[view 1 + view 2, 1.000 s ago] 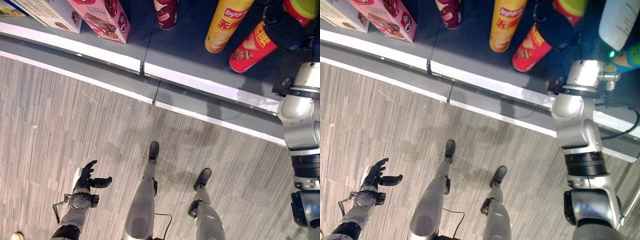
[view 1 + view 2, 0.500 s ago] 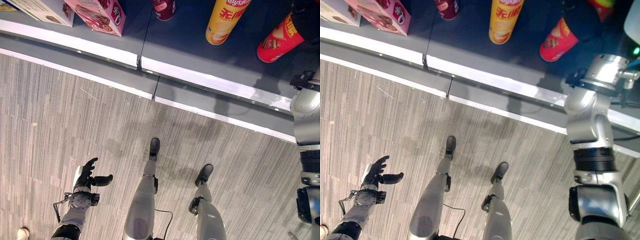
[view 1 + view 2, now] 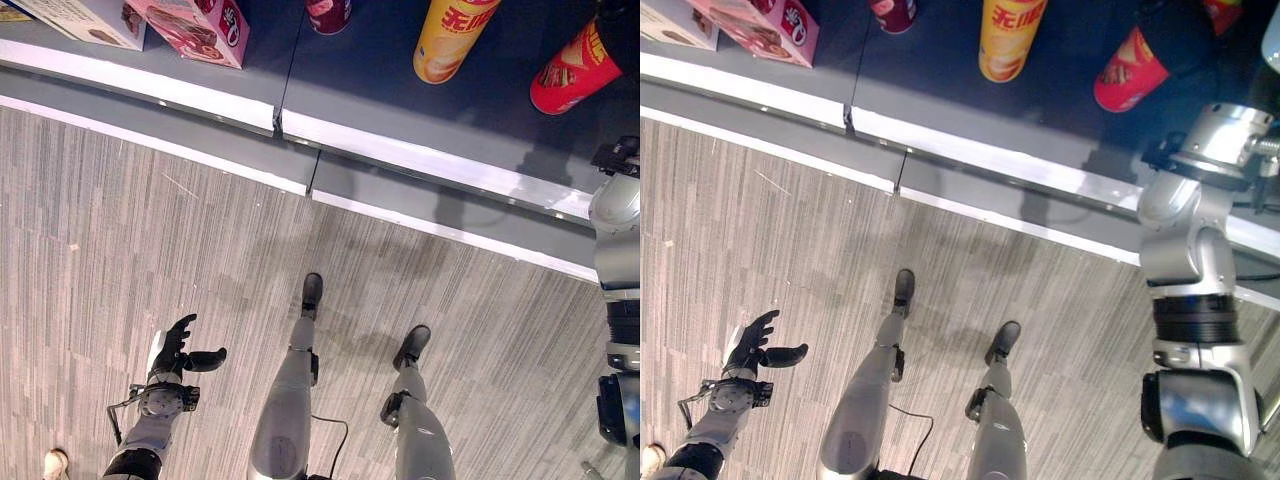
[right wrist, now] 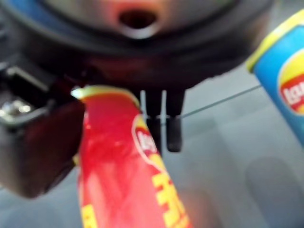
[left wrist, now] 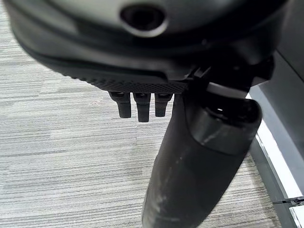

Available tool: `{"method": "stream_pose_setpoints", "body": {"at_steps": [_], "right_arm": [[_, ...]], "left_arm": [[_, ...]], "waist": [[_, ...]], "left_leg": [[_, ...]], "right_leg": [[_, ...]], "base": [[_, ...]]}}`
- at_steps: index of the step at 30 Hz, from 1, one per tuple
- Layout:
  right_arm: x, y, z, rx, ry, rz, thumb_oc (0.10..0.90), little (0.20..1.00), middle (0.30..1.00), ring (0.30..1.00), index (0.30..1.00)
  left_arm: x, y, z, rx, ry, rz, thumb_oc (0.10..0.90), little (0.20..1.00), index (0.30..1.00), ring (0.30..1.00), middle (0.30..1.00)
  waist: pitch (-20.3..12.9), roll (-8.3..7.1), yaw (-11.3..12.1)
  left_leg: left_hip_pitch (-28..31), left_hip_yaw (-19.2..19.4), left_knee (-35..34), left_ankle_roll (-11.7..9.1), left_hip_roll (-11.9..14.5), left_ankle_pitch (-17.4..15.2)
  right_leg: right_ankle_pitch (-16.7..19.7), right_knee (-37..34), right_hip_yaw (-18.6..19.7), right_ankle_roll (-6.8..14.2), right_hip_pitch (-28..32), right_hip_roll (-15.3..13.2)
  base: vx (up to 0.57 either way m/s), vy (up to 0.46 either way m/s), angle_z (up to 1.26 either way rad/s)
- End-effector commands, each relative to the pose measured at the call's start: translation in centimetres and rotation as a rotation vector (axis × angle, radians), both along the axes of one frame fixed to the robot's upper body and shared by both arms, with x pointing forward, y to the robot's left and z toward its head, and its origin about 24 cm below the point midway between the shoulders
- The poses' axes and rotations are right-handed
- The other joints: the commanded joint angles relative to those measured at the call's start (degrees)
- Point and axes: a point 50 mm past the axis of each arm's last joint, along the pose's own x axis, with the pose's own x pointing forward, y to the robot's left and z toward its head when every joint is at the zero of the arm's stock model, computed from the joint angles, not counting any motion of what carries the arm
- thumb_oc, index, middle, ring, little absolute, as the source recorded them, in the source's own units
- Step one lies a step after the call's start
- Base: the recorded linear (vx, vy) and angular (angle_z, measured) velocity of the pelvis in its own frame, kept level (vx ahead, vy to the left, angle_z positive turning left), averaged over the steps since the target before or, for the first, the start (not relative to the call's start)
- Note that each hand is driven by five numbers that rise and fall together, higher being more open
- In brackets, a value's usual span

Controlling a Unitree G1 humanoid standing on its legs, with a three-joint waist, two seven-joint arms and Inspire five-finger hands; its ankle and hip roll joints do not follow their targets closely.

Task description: Put the goods on the table back onto the shelves and tidy them up.

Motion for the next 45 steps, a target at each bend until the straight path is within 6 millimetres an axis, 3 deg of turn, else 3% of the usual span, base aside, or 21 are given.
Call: {"method": "stream_pose_setpoints", "body": {"at_steps": [1, 37, 38, 39, 40, 45], "right_arm": [[-3.4, 0.3, 4.1, -0.093, -0.241, -0.016, 0.400, 0.300, 0.300, 0.300, 0.300], [-2.7, 1.6, 2.6, -0.085, -0.197, 0.058, 0.400, 0.300, 0.300, 0.300, 0.300], [-2.6, 1.7, 2.5, -0.086, -0.190, 0.066, 0.530, 0.495, 0.495, 0.495, 0.495], [-2.5, 1.8, 2.4, -0.086, -0.185, 0.068, 0.722, 0.782, 0.782, 0.782, 0.782], [-2.5, 1.8, 2.4, -0.086, -0.185, 0.068, 0.800, 0.900, 0.900, 0.900, 0.900], [-2.4, 1.9, 2.3, -0.086, -0.179, 0.074, 0.800, 0.900, 0.900, 0.900, 0.900]], "left_arm": [[-2.6, 2.5, -0.7, 0.080, 0.047, 0.117, 0.800, 0.900, 0.900, 0.900, 0.900], [-2.4, 2.1, -1.1, 0.072, 0.058, 0.136, 0.800, 0.900, 0.900, 0.900, 0.900], [-2.3, 2.1, -1.0, 0.071, 0.055, 0.134, 0.800, 0.900, 0.900, 0.900, 0.900], [-2.2, 2.0, -1.1, 0.068, 0.054, 0.134, 0.800, 0.900, 0.900, 0.900, 0.900], [-2.2, 2.0, -1.1, 0.068, 0.054, 0.133, 0.800, 0.900, 0.900, 0.900, 0.900], [-2.2, 2.0, -1.1, 0.067, 0.055, 0.137, 0.800, 0.900, 0.900, 0.900, 0.900]], "waist": [[-4.50, 0.53, -0.44], [-4.72, 0.38, -0.92], [-4.74, 0.38, -0.91], [-4.75, 0.39, -0.93], [-4.75, 0.39, -0.93], [-4.94, 0.37, -1.04]], "left_leg": [[-1.35, -1.43, 9.65, -6.11, 4.29, -12.31], [-3.15, -1.47, 11.41, -5.82, 4.33, -12.84], [-3.18, -1.45, 11.51, -5.80, 4.28, -12.87], [-3.22, -1.36, 11.66, -5.80, 4.28, -12.91], [-3.23, -1.37, 11.67, -5.79, 4.28, -12.92], [-3.33, -1.35, 11.86, -5.82, 4.43, -12.96]], "right_leg": [[0.77, 5.02, -2.01, 6.02, -1.94, -6.66], [0.63, 5.52, -1.88, 6.02, -2.91, -6.90], [0.63, 5.54, -1.82, 6.02, -2.95, -6.86], [0.65, 5.52, -1.87, 6.02, -2.89, -6.91], [0.65, 5.52, -1.87, 6.02, -2.89, -6.91], [0.64, 5.52, -1.83, 6.02, -2.96, -6.96]], "base": [[0.00, 0.000, 0.00], [0.00, 0.000, 0.00], [0.00, 0.000, 0.00], [0.00, 0.000, 0.00], [0.00, 0.000, 0.00], [0.00, 0.000, 0.00]]}}
